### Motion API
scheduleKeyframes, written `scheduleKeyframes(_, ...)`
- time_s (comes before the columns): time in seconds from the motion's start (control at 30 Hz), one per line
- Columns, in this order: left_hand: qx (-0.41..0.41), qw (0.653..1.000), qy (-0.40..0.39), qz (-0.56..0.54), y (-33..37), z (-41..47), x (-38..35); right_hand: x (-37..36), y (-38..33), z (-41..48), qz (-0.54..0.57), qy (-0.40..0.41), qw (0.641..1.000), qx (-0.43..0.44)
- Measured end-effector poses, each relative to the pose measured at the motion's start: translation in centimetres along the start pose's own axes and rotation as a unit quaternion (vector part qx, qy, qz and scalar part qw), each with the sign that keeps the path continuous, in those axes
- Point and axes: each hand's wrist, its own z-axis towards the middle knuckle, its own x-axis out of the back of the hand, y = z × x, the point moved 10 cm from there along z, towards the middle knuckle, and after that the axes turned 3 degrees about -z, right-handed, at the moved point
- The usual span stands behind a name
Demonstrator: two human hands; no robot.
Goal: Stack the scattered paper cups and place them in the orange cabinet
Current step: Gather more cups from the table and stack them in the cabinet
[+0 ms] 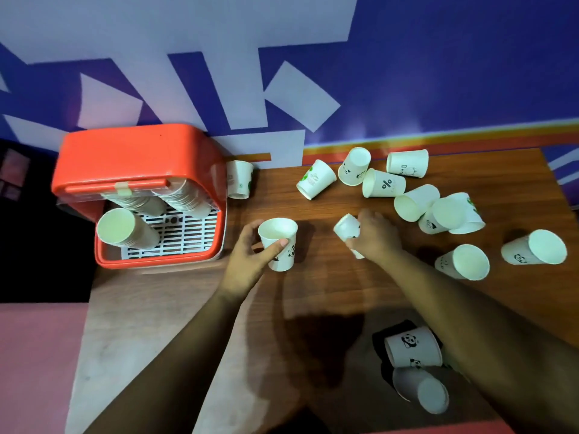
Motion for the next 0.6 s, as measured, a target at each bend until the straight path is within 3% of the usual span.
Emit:
scheduleKeyframes(0.13, 0.002, 1.0, -0.001, -0.022, 0.5, -0.5, 1.9, 1.0, -4.9, -2.7, 0.274, -0.068, 0.959, 0.021)
scheduleKeyframes(0.27, 0.005, 0.998, 0.003, -0.062, 2.1, -2.0, 4.7, 1.3, -9.0, -5.4, 0.479, -0.111, 0.871, 0.003)
scheduleKeyframes(0.43, 0.004, 0.995, 0.034, -0.093, 2.5, -5.1, 10.9, -0.7, -14.5, -8.7, 0.639, -0.19, 0.745, -0.033)
scheduleKeyframes(0.6, -0.001, 0.991, 0.059, -0.121, 2.8, -7.5, 16.5, -1.4, -20.6, -11.8, 0.722, -0.209, 0.659, -0.025)
